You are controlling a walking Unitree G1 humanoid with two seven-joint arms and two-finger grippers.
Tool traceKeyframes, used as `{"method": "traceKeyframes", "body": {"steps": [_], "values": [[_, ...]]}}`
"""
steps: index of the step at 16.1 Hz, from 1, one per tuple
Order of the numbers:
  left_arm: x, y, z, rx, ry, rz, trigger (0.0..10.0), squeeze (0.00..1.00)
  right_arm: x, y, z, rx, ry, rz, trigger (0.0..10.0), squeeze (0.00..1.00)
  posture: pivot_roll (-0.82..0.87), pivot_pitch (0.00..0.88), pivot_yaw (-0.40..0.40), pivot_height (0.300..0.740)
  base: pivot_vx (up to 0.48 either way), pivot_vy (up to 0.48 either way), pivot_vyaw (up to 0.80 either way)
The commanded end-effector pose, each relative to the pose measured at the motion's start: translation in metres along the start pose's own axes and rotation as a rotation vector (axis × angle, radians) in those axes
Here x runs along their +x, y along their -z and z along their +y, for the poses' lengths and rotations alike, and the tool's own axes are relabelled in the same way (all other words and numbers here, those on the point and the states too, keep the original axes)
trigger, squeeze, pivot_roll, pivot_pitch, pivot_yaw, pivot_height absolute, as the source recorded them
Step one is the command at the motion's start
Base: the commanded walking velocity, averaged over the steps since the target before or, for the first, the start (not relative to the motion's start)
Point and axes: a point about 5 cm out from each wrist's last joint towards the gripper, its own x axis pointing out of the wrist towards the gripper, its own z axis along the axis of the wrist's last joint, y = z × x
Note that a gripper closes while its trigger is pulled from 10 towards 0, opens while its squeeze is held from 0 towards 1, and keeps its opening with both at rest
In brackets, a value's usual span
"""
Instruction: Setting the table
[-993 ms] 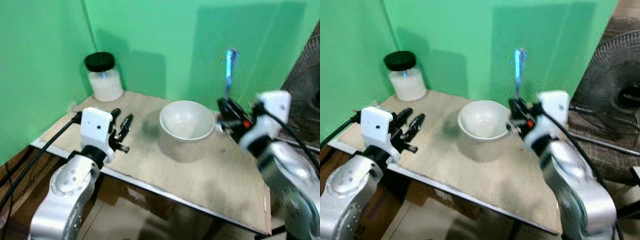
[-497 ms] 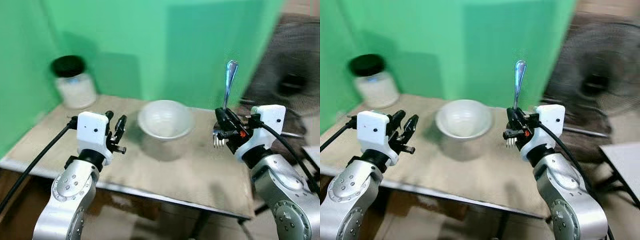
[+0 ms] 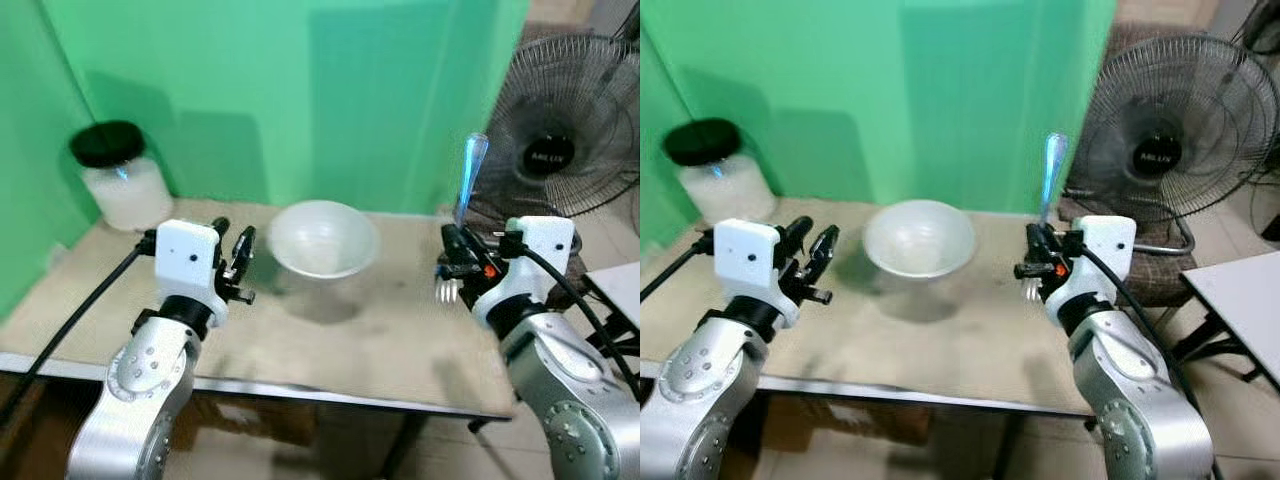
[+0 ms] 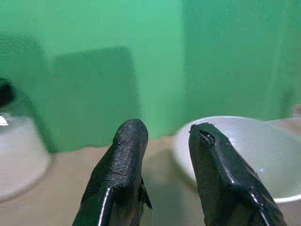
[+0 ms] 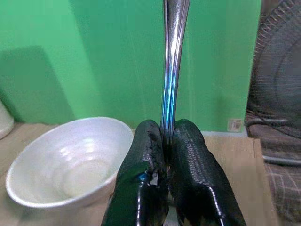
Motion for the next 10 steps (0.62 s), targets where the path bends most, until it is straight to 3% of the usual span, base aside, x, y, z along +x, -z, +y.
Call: {"method": "traceKeyframes", "body": {"steps": [1, 3, 10], "values": [[0.0005, -0.0035, -0.0008, 0.018, 0.0, -0.015, 10.0, 0.0, -0.0003, 0.0012, -0.0009, -0.007, 0.013, 0.016, 10.0, 0.0, -0.07, 0.0, 0.006, 0.74, 0.0, -0.416, -0.79], [0.0001, -0.0026, -0.001, -0.002, -0.005, -0.011, 10.0, 0.0, 0.0003, 0.0019, -0.0025, -0.019, 0.024, 0.029, 10.0, 0.0, -0.07, 0.0, 0.005, 0.74, 0.0, -0.394, -0.3], [-0.0006, 0.0006, 0.0002, -0.012, -0.003, 0.015, 10.0, 0.0, 0.0008, 0.0037, -0.0047, -0.023, 0.042, 0.054, 10.0, 0.0, -0.07, 0.0, 0.01, 0.74, 0.0, 0.0, 0.0]]}}
